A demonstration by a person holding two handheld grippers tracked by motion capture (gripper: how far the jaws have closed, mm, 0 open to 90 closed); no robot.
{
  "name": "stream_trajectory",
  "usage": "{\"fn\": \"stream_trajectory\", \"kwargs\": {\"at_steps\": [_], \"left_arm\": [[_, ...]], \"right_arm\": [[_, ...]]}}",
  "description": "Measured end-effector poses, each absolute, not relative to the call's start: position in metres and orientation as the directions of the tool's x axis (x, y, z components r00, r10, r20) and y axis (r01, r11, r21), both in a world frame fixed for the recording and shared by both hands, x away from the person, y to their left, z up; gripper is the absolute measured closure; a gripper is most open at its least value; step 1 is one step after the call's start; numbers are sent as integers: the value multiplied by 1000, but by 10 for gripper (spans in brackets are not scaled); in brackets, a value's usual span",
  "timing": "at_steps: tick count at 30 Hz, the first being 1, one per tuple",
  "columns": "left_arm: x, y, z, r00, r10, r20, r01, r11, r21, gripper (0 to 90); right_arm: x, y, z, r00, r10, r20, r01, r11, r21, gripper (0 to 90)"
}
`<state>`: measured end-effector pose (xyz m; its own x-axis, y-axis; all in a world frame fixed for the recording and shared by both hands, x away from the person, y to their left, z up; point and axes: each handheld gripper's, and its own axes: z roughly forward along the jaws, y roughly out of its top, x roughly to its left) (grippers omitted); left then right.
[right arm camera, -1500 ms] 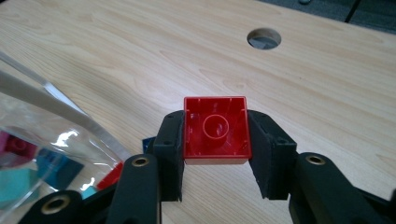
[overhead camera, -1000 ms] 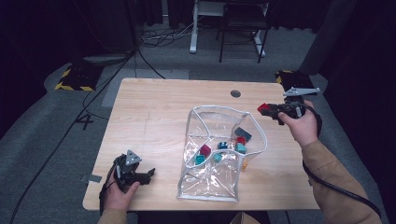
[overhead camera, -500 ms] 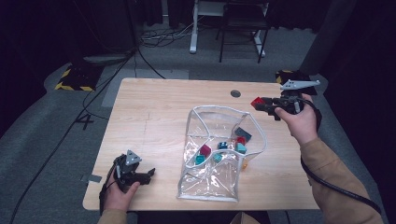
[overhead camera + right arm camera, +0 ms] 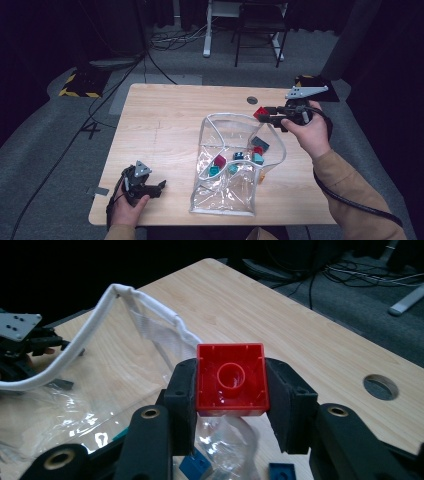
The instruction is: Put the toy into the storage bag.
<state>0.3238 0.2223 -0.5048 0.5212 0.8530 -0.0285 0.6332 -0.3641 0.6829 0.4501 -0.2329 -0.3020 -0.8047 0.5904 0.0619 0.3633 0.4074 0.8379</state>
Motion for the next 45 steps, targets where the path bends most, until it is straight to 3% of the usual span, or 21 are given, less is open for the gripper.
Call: {"fn": "stream_trajectory", "kwargs": {"at_steps": [23, 45], "left_arm": [[324, 222, -505, 521, 853, -27, 633, -364, 683, 141], [324, 222, -505, 521, 853, -28, 633, -364, 683, 140]], "right_arm": [[435, -175, -327, -884, 462, 71, 335, 522, 785, 593], [434, -146, -355, -912, 397, 102, 364, 670, 648, 592]]}}
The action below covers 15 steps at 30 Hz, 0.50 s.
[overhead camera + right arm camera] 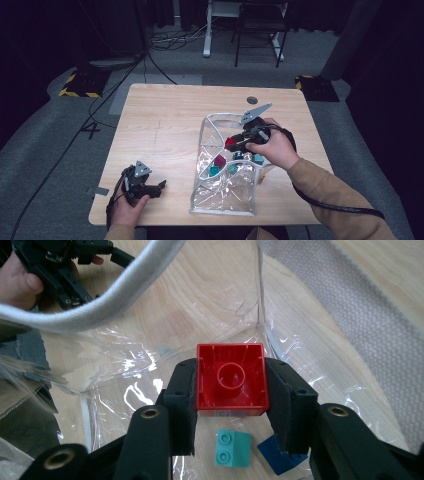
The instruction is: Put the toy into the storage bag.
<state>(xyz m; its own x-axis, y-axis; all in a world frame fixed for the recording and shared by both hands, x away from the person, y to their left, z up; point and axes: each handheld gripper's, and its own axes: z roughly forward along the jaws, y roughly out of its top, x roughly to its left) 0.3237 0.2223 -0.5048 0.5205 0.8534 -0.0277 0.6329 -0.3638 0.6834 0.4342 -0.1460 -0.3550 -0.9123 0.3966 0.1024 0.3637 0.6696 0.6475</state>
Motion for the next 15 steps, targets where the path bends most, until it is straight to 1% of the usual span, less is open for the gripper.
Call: {"fn": "stream_trajectory", "kwargs": {"at_steps": [4, 5, 6, 8, 9, 11, 13, 15], "left_arm": [[324, 222, -505, 520, 854, -28, 633, -364, 683, 140], [324, 222, -505, 520, 854, -28, 633, -363, 683, 140], [324, 222, -505, 520, 854, -28, 633, -363, 683, 140], [324, 222, -505, 520, 854, -28, 633, -363, 683, 140], [324, 222, -505, 520, 854, -28, 633, -363, 683, 140], [324, 222, -505, 521, 853, -28, 633, -364, 683, 140], [324, 222, -505, 520, 854, -28, 633, -363, 683, 141], [324, 222, -505, 520, 854, -28, 633, -363, 683, 140]], "right_arm": [[434, -145, -358, -915, 388, 112, 367, 683, 632, 591], [434, -144, -359, -918, 382, 111, 363, 689, 628, 577], [434, -143, -359, -917, 383, 114, 366, 689, 626, 545], [434, -142, -362, -916, 382, 120, 369, 690, 623, 454], [434, -142, -362, -916, 382, 120, 369, 690, 623, 454], [434, -142, -363, -914, 386, 122, 371, 679, 634, 364], [435, -145, -362, -911, 394, 119, 369, 651, 663, 332], [435, -146, -360, -912, 395, 113, 362, 642, 676, 322]]}}
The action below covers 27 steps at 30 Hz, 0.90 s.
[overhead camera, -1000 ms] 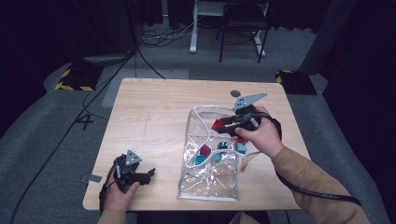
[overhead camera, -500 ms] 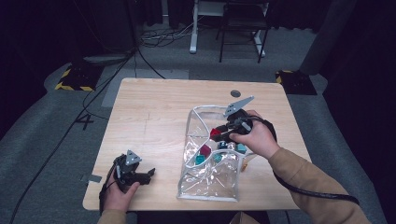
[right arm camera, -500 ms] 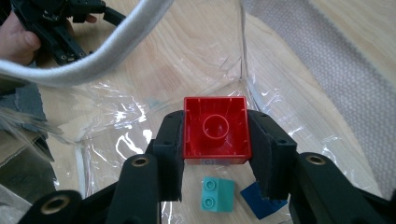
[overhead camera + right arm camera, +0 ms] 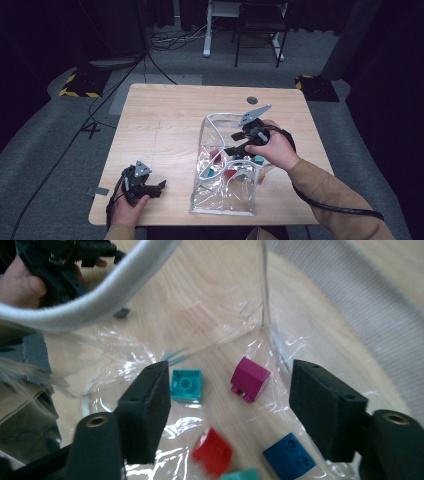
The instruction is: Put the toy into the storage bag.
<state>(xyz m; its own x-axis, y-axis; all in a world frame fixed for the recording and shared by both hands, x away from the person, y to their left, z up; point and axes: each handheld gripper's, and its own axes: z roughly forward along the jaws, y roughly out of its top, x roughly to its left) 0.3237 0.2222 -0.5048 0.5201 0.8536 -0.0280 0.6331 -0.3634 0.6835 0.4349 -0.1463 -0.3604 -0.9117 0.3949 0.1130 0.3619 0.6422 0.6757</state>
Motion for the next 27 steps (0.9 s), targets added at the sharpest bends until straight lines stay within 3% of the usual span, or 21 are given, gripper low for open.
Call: {"fn": "stream_trajectory", "kwargs": {"at_steps": [14, 27], "left_arm": [[324, 222, -505, 521, 853, -28, 634, -365, 682, 140], [327, 221, -505, 513, 858, -25, 637, -360, 682, 135]], "right_arm": [[427, -177, -325, -897, 439, 57, 301, 510, 806, 326], [417, -221, -300, -858, 513, 28, 286, 431, 856, 330]]}}
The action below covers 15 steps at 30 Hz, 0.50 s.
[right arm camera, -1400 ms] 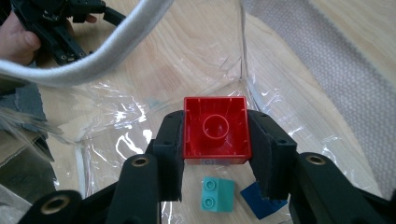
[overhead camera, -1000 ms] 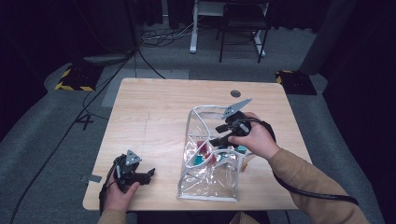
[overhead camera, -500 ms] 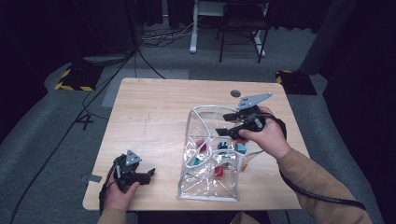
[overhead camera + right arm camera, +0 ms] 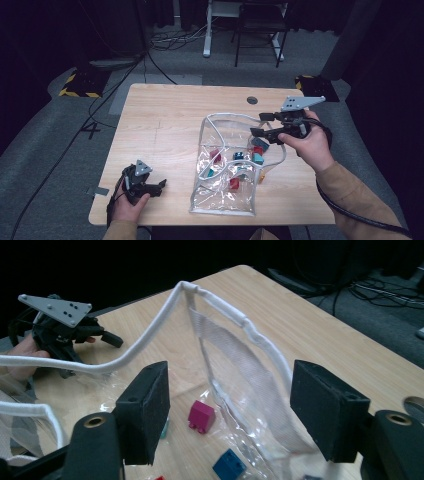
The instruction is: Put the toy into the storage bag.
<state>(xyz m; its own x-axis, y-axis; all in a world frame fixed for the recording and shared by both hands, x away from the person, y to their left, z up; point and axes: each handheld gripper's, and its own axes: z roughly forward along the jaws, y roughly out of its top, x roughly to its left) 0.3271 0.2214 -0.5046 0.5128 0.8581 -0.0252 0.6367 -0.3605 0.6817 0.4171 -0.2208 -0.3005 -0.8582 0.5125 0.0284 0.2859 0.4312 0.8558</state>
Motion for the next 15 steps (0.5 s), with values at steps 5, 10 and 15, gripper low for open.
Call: {"fn": "stream_trajectory", "kwargs": {"at_steps": [5, 10, 15], "left_arm": [[329, 221, -505, 509, 860, -26, 635, -356, 686, 135], [329, 221, -505, 509, 860, -26, 635, -355, 686, 135], [329, 221, -505, 509, 860, -25, 635, -356, 686, 135]], "right_arm": [[416, -236, -298, -840, 541, 27, 300, 423, 855, 329], [418, -259, -298, -805, 592, 43, 331, 388, 860, 330], [420, -273, -299, -783, 620, 46, 345, 371, 862, 330]]}}
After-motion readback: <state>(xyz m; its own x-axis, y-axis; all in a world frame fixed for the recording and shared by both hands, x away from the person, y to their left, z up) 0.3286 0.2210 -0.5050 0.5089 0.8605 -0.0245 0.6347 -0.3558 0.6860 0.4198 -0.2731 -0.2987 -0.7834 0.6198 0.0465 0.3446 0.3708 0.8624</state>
